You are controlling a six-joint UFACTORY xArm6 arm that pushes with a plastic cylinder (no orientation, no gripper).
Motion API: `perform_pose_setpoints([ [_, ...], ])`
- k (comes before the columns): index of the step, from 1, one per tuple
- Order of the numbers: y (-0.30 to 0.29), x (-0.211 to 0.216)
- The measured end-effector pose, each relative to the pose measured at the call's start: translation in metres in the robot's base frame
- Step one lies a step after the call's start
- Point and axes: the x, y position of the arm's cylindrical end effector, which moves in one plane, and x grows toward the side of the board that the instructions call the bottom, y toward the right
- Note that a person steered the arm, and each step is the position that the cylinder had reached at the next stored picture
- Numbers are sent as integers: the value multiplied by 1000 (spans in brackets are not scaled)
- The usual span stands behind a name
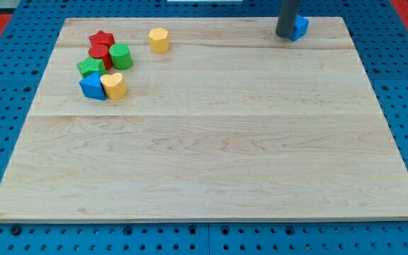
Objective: Push yellow hexagon below the blue cube
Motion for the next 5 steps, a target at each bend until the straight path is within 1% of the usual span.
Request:
perform_pose_setpoints([
  [1,12,-13],
  [3,20,-18],
  [4,11,15],
  [5,-34,49],
])
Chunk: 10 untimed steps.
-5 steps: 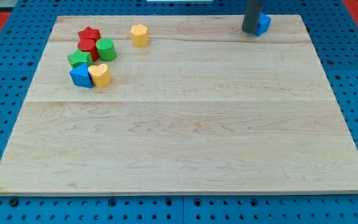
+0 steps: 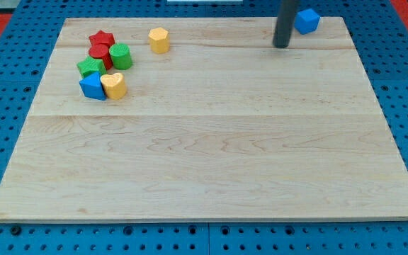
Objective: Push yellow hexagon below the blue cube
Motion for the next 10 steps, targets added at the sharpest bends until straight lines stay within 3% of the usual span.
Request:
perform_pose_setpoints([
  [2,-145,46],
  [4,-231,40],
  [8,-231,-32],
  [10,-211,-43],
])
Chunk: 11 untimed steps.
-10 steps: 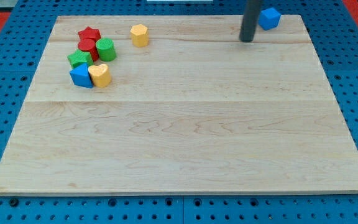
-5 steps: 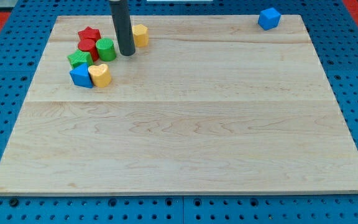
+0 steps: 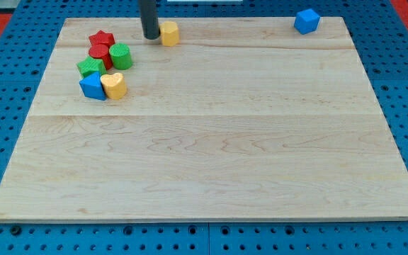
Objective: Push yellow hexagon below the blue cube
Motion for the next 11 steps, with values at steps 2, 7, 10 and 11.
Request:
perform_pose_setpoints([
  [2,80,-20],
  [7,206,-7],
  [10,248,-5],
  [11,258,3],
])
